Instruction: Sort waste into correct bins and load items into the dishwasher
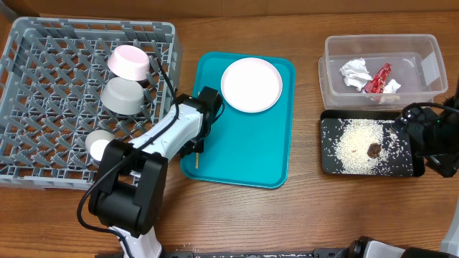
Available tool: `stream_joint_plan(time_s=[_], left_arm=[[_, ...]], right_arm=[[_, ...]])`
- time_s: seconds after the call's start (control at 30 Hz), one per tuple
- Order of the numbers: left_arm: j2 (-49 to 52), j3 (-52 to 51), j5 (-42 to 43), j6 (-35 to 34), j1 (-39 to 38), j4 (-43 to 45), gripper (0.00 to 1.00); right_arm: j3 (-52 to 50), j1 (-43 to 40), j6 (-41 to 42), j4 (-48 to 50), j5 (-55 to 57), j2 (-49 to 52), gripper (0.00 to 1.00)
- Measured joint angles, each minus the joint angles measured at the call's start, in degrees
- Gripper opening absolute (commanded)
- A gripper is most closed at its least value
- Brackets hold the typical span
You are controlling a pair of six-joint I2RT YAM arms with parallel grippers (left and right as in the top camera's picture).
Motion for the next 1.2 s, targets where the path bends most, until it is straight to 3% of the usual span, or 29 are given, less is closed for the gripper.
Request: stream_joint_plan(time_s=[1.2], left_arm=[[4.8,0.0,7.9,0.8,0.0,-3.4,0.04]], right_arm=[[0.0,0.0,0.0,-0.4,0.0,0.0,1.0]])
